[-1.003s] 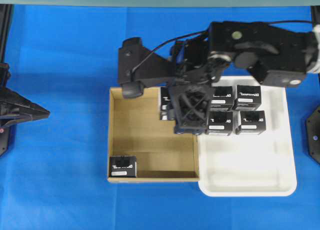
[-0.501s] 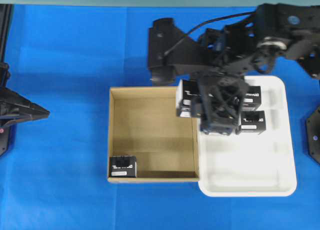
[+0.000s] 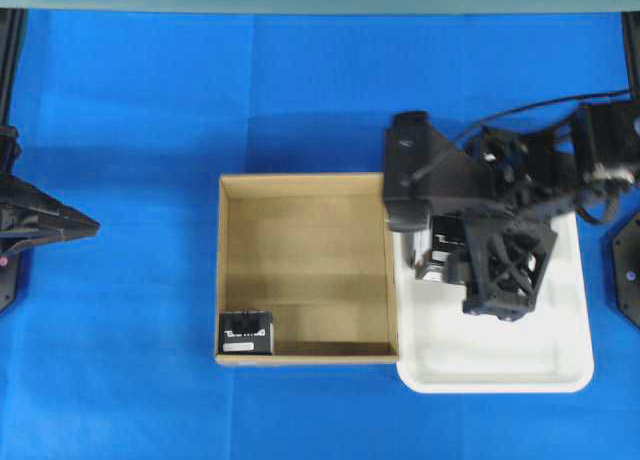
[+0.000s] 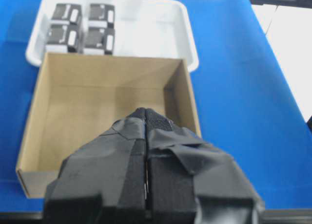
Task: Pick the box from inside the cardboard box.
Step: 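Carry the held servo box right over the white tray, then lower the servo box into the tray's lower-left spot and open the right gripper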
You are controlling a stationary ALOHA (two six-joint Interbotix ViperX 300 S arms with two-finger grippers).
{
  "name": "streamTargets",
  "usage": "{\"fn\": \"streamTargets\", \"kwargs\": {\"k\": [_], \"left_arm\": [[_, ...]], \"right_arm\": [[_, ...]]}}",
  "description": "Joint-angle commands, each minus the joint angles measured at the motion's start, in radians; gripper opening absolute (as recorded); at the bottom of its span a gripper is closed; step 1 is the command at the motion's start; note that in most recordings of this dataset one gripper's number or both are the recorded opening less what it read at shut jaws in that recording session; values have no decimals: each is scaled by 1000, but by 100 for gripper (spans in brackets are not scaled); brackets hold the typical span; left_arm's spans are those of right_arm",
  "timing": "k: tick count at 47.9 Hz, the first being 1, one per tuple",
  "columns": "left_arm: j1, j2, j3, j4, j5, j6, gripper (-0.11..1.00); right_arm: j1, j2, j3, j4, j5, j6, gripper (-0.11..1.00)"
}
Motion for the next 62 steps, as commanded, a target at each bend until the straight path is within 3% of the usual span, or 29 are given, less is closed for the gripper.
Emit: {"fn": "streamTargets", "kwargs": {"k": [1, 9, 43, 62], "left_arm": [[-2, 9, -21, 2, -11, 0, -7], [-2, 9, -21, 2, -11, 0, -7], [-2, 6, -26, 2, -17, -2, -7], [-2, 3, -26, 2, -17, -2, -7]], "right_arm": [[21, -9, 91, -2, -94, 18, 63], [66, 21, 190, -2, -196, 23, 63], [104, 196, 321, -14, -433, 18, 63], [103, 242, 324, -32, -451, 18, 63]]}}
